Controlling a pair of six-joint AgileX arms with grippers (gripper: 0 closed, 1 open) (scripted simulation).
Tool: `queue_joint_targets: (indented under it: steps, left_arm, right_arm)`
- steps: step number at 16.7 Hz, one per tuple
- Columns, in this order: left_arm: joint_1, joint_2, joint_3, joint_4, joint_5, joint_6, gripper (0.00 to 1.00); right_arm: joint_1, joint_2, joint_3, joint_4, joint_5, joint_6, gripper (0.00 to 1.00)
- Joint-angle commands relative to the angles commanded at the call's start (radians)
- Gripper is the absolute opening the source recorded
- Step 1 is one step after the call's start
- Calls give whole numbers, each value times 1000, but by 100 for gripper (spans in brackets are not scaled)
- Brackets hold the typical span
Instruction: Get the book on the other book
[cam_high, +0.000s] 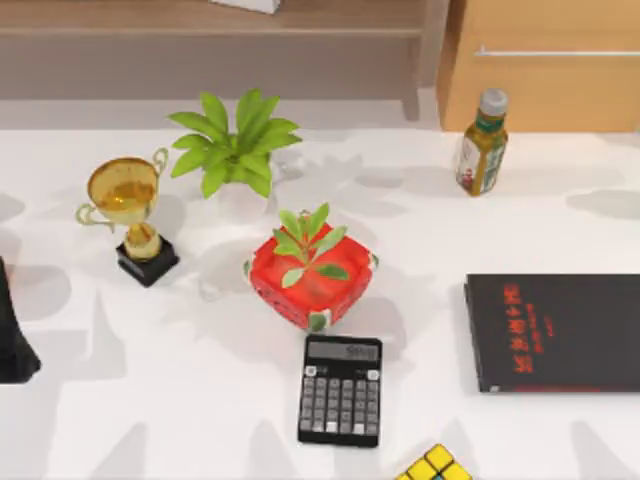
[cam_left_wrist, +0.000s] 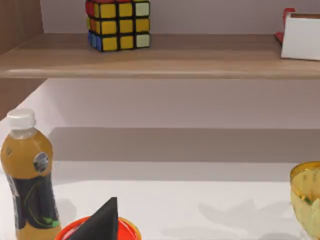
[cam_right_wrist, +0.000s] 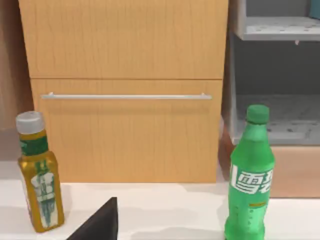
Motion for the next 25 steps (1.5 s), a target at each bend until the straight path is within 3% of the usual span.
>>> queue_joint_targets:
  steps: [4, 9, 20, 25]
  left_arm:
    - [0, 0, 0, 0, 0, 0, 100]
    - [0, 0, 0, 0, 0, 0, 100]
    - [0, 0, 0, 0, 0, 0, 100]
    - [0, 0, 0, 0, 0, 0, 100]
  right_arm:
    - [-10, 31, 30, 13, -9, 0, 100]
    - [-88, 295, 264, 110, -81, -3, 100]
    - [-349, 1501, 1064, 441, -324, -5, 100]
    - [-436, 1897, 1337, 553, -408, -4, 100]
